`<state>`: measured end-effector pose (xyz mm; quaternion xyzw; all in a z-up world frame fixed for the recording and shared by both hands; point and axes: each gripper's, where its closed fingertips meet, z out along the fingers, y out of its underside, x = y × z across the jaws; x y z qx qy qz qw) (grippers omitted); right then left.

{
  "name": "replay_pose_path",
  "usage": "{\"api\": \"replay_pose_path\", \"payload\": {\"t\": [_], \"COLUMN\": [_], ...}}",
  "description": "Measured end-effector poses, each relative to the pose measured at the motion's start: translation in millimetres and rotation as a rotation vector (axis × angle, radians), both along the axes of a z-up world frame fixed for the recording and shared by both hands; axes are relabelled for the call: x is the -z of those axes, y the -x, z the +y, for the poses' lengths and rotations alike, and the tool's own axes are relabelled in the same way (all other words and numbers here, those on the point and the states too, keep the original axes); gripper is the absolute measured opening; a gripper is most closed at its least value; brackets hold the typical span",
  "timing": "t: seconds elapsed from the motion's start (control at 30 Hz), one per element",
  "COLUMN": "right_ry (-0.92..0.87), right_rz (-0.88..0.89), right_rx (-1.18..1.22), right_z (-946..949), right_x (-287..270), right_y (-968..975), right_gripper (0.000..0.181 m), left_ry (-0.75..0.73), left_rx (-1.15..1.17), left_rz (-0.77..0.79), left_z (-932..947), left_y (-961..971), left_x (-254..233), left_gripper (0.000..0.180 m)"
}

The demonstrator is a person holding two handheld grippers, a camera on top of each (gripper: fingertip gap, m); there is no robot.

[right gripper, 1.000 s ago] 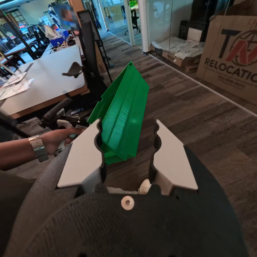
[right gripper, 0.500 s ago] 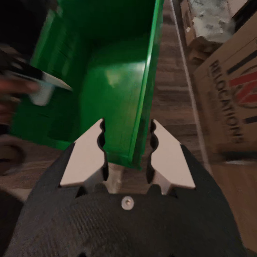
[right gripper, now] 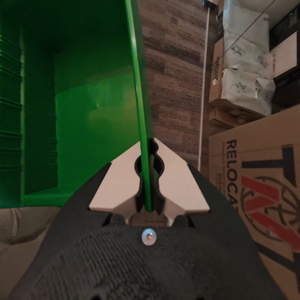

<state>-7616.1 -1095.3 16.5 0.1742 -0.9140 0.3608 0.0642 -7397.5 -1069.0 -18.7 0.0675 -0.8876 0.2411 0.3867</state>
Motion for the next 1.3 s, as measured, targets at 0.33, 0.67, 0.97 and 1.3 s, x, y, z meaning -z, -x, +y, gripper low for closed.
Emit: {"api": "replay_pose_path", "payload": {"t": [0.33, 0.67, 0.97, 1.3], "right_ry": [-0.059, -0.037, -0.03, 0.168], "right_rz": [-0.3, -0.673, -0.813, -0.646], "right_rx": [0.275, 0.284, 0.192, 0.175], "right_z": [-350.1, -731.2, -1122.1, -1553.4], "right_x": [5.1, 36.6, -15.7, -42.0], "right_y": [82.2, 63.1, 61.5, 15.0], "right_gripper": [0.002, 0.003, 0.003, 0.003], "left_ry": [0.153, 0.168, 0.097, 0.281], "left_rx": [-0.041, -0.04, -0.124, 0.028], "left_rz": [-0.151, -0.366, -0.427, -0.545], "left_z": [-358.9, -745.1, -1076.7, -1516.0], "left_y": [-56.5, -86.1, -95.6, -130.0], "left_x": [-22.5, -20.2, -43.0, -2.4], "left_gripper": [0.03, 0.029, 0.027, 0.02]}}
